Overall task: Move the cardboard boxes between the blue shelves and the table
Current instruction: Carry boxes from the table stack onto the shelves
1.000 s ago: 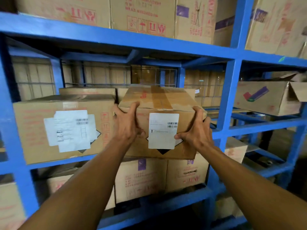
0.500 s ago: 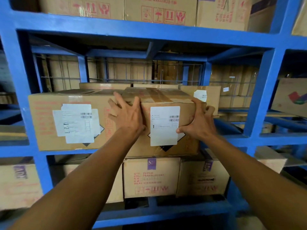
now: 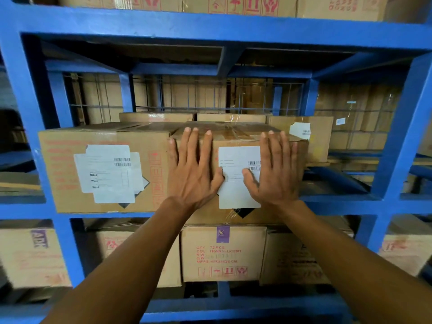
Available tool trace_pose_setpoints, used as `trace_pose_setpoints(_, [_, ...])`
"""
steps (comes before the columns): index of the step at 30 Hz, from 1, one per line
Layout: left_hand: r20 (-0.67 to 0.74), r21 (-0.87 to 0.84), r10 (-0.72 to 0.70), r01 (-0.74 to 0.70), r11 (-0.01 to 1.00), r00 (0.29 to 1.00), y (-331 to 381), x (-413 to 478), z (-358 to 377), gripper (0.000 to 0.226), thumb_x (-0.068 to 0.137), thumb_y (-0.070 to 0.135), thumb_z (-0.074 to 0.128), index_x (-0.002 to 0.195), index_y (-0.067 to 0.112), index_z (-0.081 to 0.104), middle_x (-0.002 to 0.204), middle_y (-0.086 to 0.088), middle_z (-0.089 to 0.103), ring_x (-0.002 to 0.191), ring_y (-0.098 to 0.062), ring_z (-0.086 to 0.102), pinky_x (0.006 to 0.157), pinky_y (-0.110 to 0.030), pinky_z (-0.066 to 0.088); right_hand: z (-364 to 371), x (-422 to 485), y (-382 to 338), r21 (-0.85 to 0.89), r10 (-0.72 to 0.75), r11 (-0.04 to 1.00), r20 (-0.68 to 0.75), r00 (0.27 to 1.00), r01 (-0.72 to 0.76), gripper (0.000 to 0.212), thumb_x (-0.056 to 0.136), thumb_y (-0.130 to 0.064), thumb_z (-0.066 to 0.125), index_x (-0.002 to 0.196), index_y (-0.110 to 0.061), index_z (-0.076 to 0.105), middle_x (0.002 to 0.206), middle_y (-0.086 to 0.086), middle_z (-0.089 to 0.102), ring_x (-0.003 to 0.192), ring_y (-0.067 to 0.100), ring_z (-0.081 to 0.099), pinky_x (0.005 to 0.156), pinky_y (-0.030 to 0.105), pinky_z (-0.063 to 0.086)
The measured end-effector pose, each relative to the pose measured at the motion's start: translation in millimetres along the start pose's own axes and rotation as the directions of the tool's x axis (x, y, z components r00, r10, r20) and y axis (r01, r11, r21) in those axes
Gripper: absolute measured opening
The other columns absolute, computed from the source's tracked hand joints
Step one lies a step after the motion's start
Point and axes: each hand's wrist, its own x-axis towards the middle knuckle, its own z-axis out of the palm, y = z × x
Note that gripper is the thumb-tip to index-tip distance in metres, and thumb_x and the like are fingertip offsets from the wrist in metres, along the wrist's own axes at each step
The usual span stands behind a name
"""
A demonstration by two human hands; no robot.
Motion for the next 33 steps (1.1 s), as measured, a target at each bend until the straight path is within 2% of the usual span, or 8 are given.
trace_pose_setpoints(5, [-0.133,0.017,-0.013,0.015,1.0,0.991,-2,9,24,0.075,0.09,0.057,0.032,0.147,0.008,0.028,0.153,-0.022,0.024,0.145,-0.034,0.012,0.117,-0.05,-0.006,21,4,4,-0.039,-0.032,0.999,-0.127,0.991,0.027,0.081,0.085,-0.053,0.052,0.145,0.0,0.036,0.151,0.023,0.036,0.142,0.04,0.027,0.118,0.055,0.014])
trace_pose_setpoints(10, [-0.234,0.024,0.004,0.002,1.0,0.972,-9,20,48,0.075,0.09,0.057,0.028,0.145,0.006,0.033,0.152,-0.023,0.028,0.144,-0.035,0.015,0.117,-0.051,-0.001,51,12,4,-0.055,-0.028,0.998,-0.2,0.979,0.017,0.081,0.083,-0.051,0.052,0.144,-0.001,0.034,0.15,0.024,0.037,0.141,0.041,0.027,0.116,0.058,0.018])
trace_pose_setpoints(17, [-0.3,0.052,0.003,0.013,0.999,0.954,-10,36,81,0.077,0.091,0.056,0.026,0.145,0.003,0.036,0.152,-0.025,0.028,0.144,-0.036,0.017,0.117,-0.051,0.004,89,22,13,-0.05,-0.015,0.999,-0.243,0.97,0.003,0.08,0.085,-0.05,0.048,0.145,-0.001,0.029,0.151,0.023,0.032,0.141,0.042,0.024,0.116,0.058,0.017])
trace_pose_setpoints(24, [-0.378,0.112,0.033,0.011,0.994,0.925,-18,47,95,0.075,0.086,0.049,0.042,0.144,0.003,0.04,0.148,-0.025,0.036,0.141,-0.039,0.025,0.115,-0.056,0.016,100,30,11,-0.07,0.001,0.997,-0.221,0.975,-0.017,0.083,0.084,-0.05,0.052,0.146,-0.001,0.026,0.15,0.026,0.034,0.14,0.045,0.022,0.116,0.058,0.013])
trace_pose_setpoints(28, [-0.334,0.107,0.03,0.006,0.994,0.942,-15,44,87,0.075,0.087,0.05,0.041,0.146,0.003,0.036,0.15,-0.025,0.033,0.142,-0.039,0.022,0.116,-0.055,0.013,91,30,11,-0.053,0.002,0.998,-0.217,0.976,-0.014,0.079,0.086,-0.048,0.047,0.145,0.0,0.027,0.149,0.027,0.036,0.14,0.046,0.025,0.116,0.058,0.015])
trace_pose_setpoints(33, [-0.157,0.083,0.006,0.008,0.996,0.988,-9,36,73,0.078,0.092,0.053,0.031,0.152,0.005,0.016,0.157,-0.024,0.015,0.146,-0.038,0.007,0.117,-0.054,0.001,69,19,10,-0.078,0.022,0.997,-0.057,0.998,-0.026,0.08,0.091,-0.05,0.045,0.149,0.002,0.028,0.155,0.025,0.026,0.144,0.043,0.019,0.117,0.056,0.015])
